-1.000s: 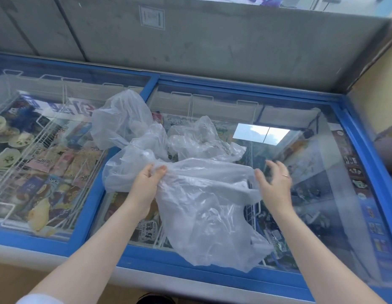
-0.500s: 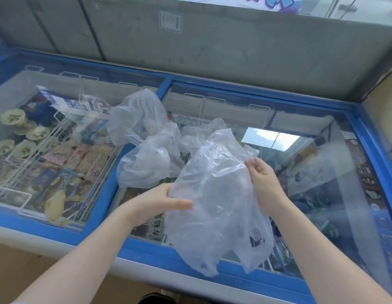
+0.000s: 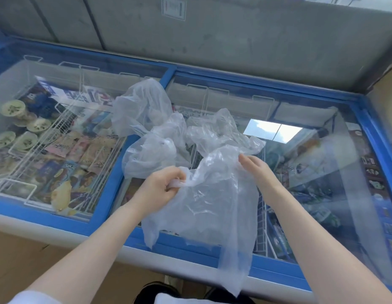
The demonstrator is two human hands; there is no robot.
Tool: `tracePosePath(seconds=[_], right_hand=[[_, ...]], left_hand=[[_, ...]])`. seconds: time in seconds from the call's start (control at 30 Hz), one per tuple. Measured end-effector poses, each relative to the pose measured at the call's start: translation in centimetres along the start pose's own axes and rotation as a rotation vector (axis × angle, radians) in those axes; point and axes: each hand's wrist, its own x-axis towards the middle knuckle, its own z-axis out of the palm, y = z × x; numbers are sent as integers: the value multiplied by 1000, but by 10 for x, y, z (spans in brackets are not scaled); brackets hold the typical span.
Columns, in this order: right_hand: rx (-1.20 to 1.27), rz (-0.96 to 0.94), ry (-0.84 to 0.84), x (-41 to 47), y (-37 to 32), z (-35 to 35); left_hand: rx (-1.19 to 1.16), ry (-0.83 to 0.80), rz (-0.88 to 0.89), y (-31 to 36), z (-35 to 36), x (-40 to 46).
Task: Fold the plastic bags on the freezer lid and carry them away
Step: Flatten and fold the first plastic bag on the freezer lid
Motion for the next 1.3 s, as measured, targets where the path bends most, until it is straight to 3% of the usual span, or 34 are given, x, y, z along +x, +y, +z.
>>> tracePosePath(seconds=[0.07,0.17,0.3,0.37,0.43,0.5,0.57,0.63,0.77,0.9,0.97,1.03,1.13,1.3], right_hand=[[-59,30,70,5,1,5],[22,5,6,8,9,9],[173,-74,-9,11,21,5],[188,-35,46,11,24,4],[121,-28,112,11,27,4],[112,-70,140,13,27,7],[84,-120,122,17,28,10],[10,-195,139,19,27,10],[-61,-214,223,28,35,-4],[-424,-151,348,38,48,-15],[-463,-139,413,37,44,-13],[-561,-181,361,41,39,-6],[-842,-133,162,57,36,17],[-851,-64,151,103,32,42]], left_hand=[[67,-34,84,0,-1,-3],[46,-124,152,0,-1,-11],[-258,-154,-169,0,-3,-16],[-253,-88,-326,-4,-1,-10],[-190,-176,-451,-7,1,-4],[-88,-345,-464,-7,6,2],[-62,-401,-415,-5,12,7],[-145,-319,-379,-5,15,10],[-368,212,-430,-14,6,12],[47,241,-177,-26,8,8],[365,281,-67,-34,9,11],[597,224,-119,-44,6,21],[647,14,-301,-65,5,41],[617,-79,-332,-90,1,85]])
